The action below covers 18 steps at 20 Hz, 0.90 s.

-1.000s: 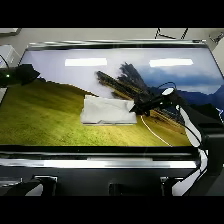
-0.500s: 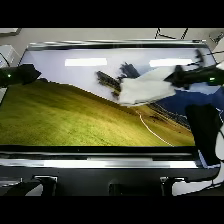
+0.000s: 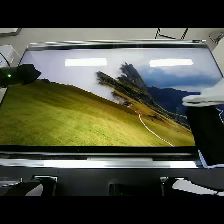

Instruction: Fold the clothes and pants, and hang the long-sleeved shirts on hangers.

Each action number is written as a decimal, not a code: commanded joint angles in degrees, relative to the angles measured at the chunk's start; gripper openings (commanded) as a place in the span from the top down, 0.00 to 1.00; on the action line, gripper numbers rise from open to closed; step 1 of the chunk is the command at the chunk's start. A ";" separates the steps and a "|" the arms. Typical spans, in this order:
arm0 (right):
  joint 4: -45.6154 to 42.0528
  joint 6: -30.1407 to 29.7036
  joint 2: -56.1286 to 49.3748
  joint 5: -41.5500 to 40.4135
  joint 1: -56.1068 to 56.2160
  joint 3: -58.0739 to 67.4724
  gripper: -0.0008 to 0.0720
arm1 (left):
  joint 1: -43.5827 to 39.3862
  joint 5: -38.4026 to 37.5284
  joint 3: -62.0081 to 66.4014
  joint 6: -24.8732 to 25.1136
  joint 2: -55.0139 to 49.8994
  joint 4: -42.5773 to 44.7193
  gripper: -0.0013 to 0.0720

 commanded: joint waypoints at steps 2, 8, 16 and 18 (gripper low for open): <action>-0.98 6.71 3.45 7.50 -10.12 0.15 0.93 | -0.04 0.02 0.00 0.55 -0.02 0.00 0.95; -22.95 3.91 4.33 23.12 -12.33 -5.92 0.90 | -0.04 0.02 0.00 1.79 -0.02 -0.02 0.95; -39.67 -0.17 7.56 13.55 -12.33 -30.38 0.92 | -0.04 -0.02 0.00 1.95 -0.02 -0.26 0.95; -40.39 -0.17 7.56 11.28 -12.33 -31.87 0.84 | -0.04 -0.02 0.00 1.92 -0.02 -0.46 0.95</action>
